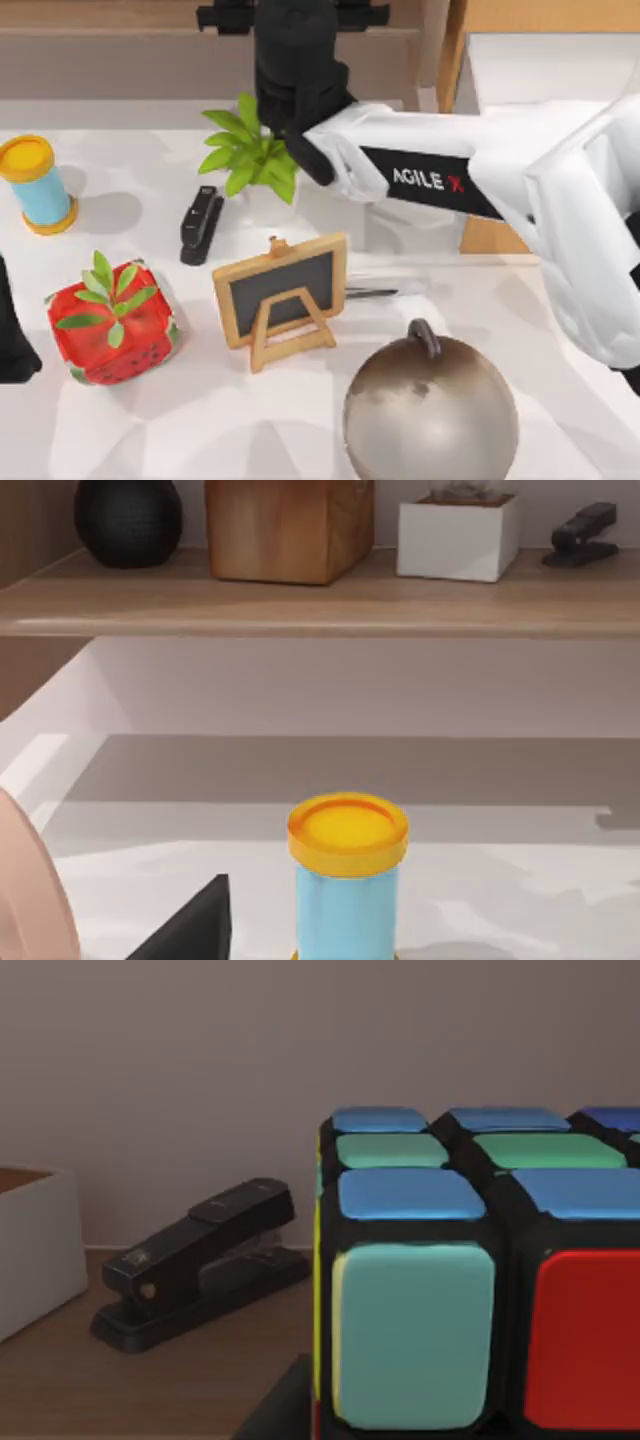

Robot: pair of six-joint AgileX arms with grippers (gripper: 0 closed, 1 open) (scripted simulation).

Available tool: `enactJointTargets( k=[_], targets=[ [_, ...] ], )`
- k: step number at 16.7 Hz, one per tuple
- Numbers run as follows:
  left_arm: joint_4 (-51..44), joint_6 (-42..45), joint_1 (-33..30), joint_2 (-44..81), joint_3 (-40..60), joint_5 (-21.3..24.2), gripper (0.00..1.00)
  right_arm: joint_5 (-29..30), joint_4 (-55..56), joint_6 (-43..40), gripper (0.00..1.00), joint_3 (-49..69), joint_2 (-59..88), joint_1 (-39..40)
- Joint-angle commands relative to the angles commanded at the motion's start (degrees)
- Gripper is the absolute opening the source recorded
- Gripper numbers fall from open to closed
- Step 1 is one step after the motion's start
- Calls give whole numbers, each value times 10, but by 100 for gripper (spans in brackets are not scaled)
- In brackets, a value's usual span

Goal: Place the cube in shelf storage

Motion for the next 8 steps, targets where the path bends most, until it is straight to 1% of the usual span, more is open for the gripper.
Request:
enactJointTargets(
  k=[5, 6, 8],
  targets=[
    [0, 0, 0, 0, 0, 0, 100, 0, 0, 0, 98, 0, 0, 0],
    [0, 0, 0, 0, 0, 0, 100, 0, 0, 0, 100, 0, 0, 0],
    [0, 0, 0, 0, 0, 0, 100, 0, 0, 0, 100, 0, 0, 0]
  ],
)
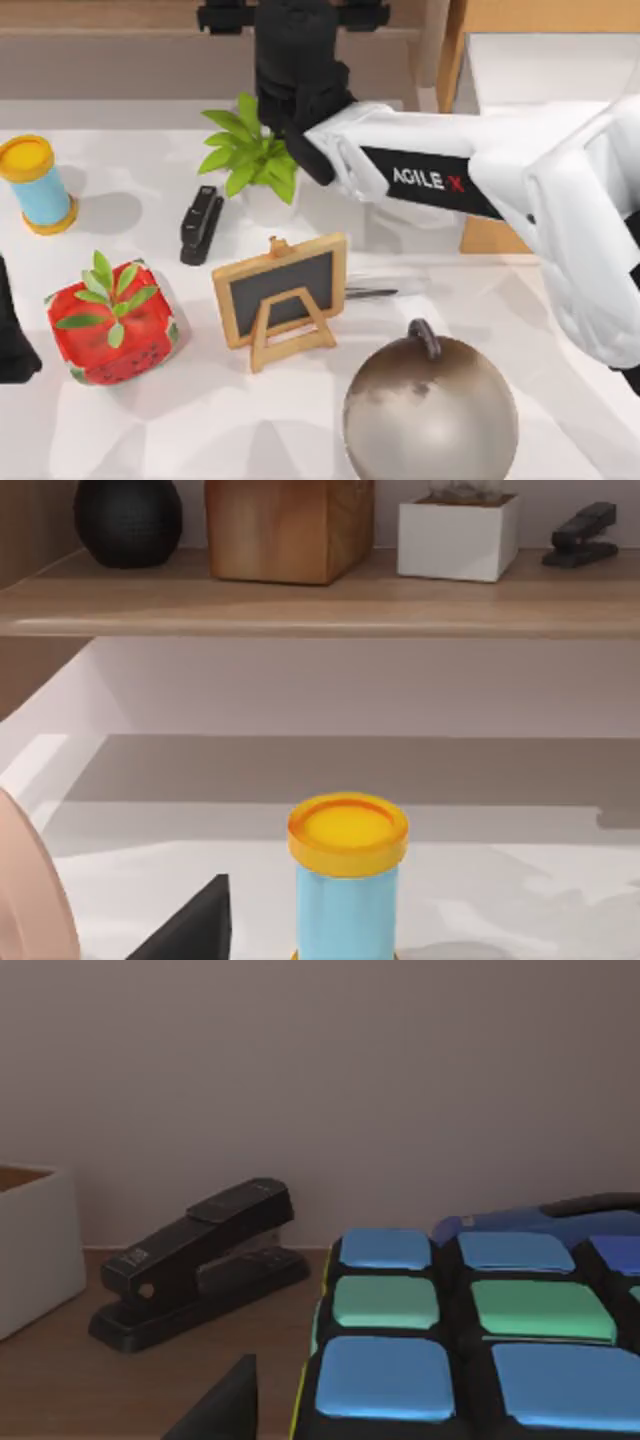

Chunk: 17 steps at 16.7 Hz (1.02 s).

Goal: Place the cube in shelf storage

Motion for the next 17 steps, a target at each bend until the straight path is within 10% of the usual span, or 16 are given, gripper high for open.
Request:
enactJointTargets(
  k=[9, 17],
  targets=[
    [0, 0, 0, 0, 0, 0, 100, -10, 16, -15, 100, -17, -10, -1],
    [0, 0, 0, 0, 0, 0, 100, -129, 269, -245, 100, -317, -128, -27]
  ],
)
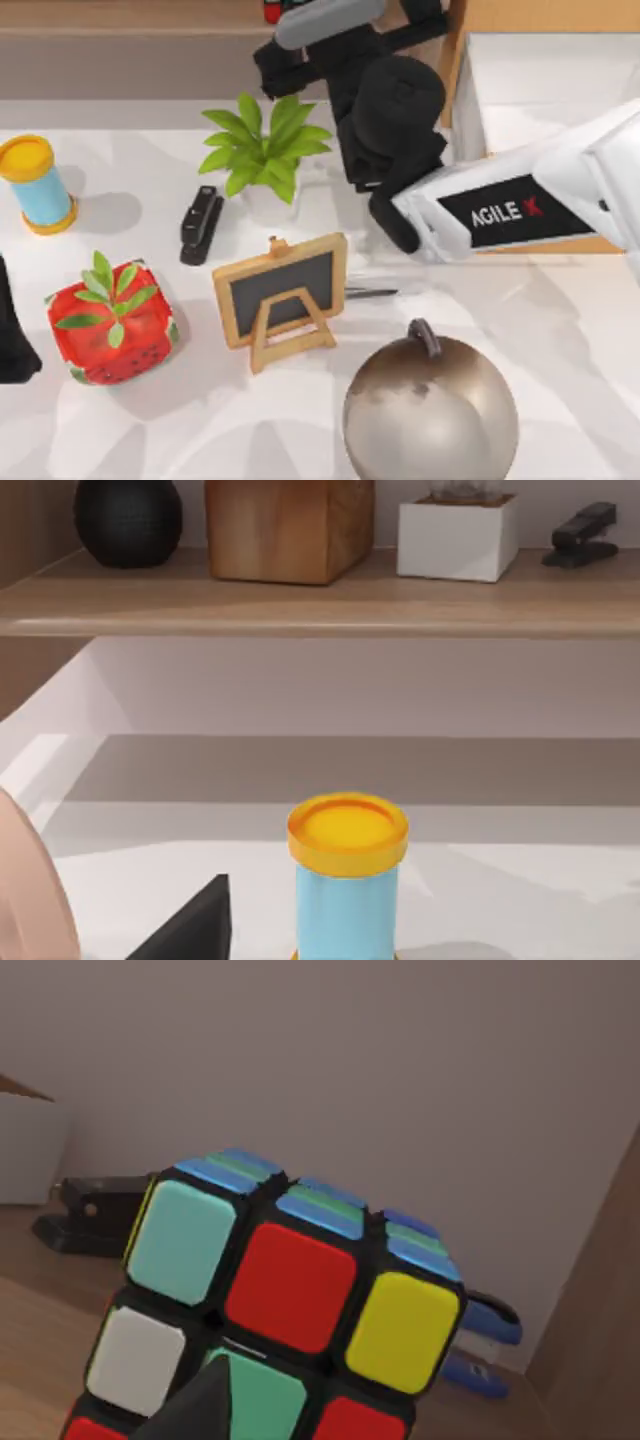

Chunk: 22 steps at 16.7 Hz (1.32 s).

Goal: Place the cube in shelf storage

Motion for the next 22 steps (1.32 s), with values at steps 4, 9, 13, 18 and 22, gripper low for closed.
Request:
enactJointTargets(
  k=[4, 9, 13, 18, 22],
  targets=[
    [0, 0, 0, 0, 0, 0, 100, -40, 153, -175, 100, -251, -80, -32],
    [0, 0, 0, 0, 0, 0, 100, -73, 276, -373, 100, -523, -131, -40],
    [0, 0, 0, 0, 0, 0, 100, -80, 320, -495, 100, -641, -167, -86],
    [0, 0, 0, 0, 0, 0, 100, -68, 336, -602, 100, -692, -207, -163],
    [0, 0, 0, 0, 0, 0, 100, -67, 336, -607, 100, -694, -208, -167]
  ],
)
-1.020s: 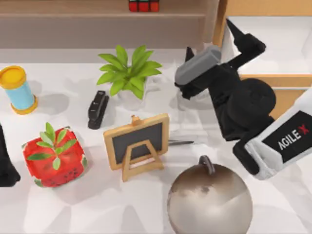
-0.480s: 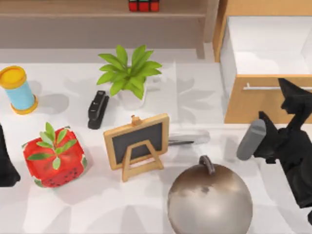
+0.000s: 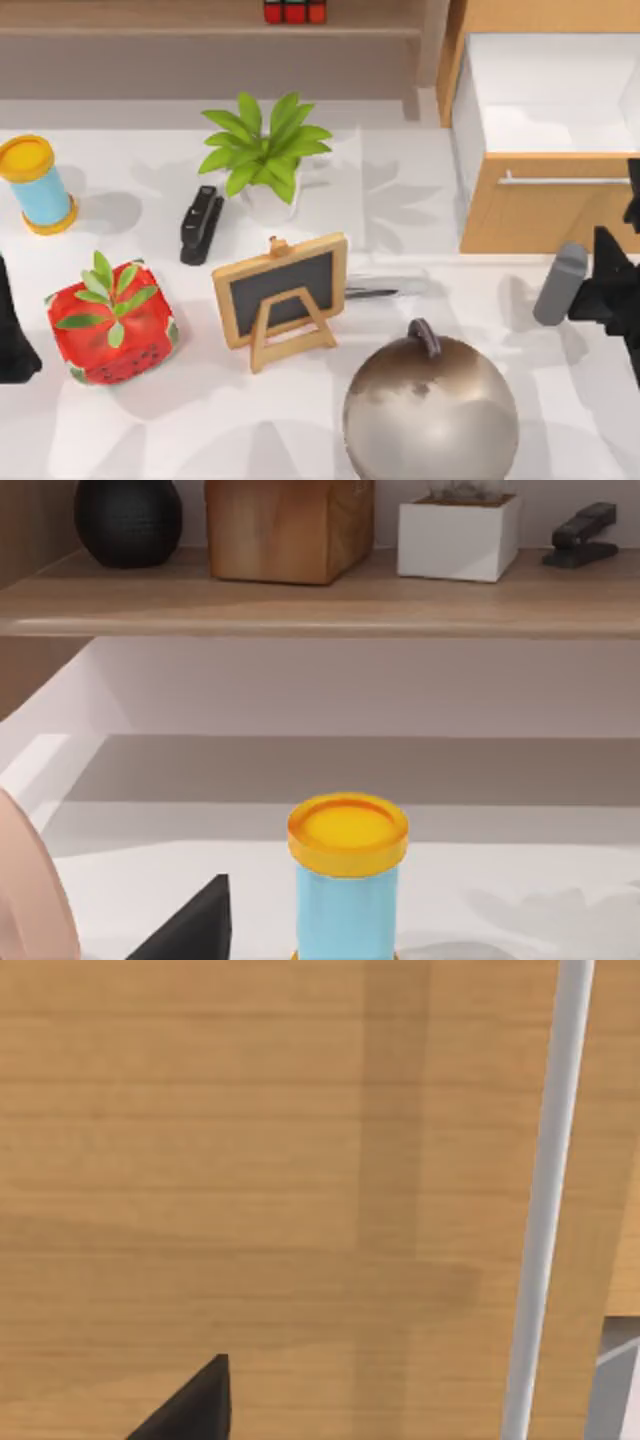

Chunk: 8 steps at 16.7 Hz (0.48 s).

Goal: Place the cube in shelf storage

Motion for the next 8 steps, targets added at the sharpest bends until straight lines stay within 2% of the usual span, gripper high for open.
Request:
enactJointTargets(
  k=[8],
  targets=[
    [0, 0, 0, 0, 0, 0, 100, -18, -37, 0, 100, 47, 9, -19]
  ],
)
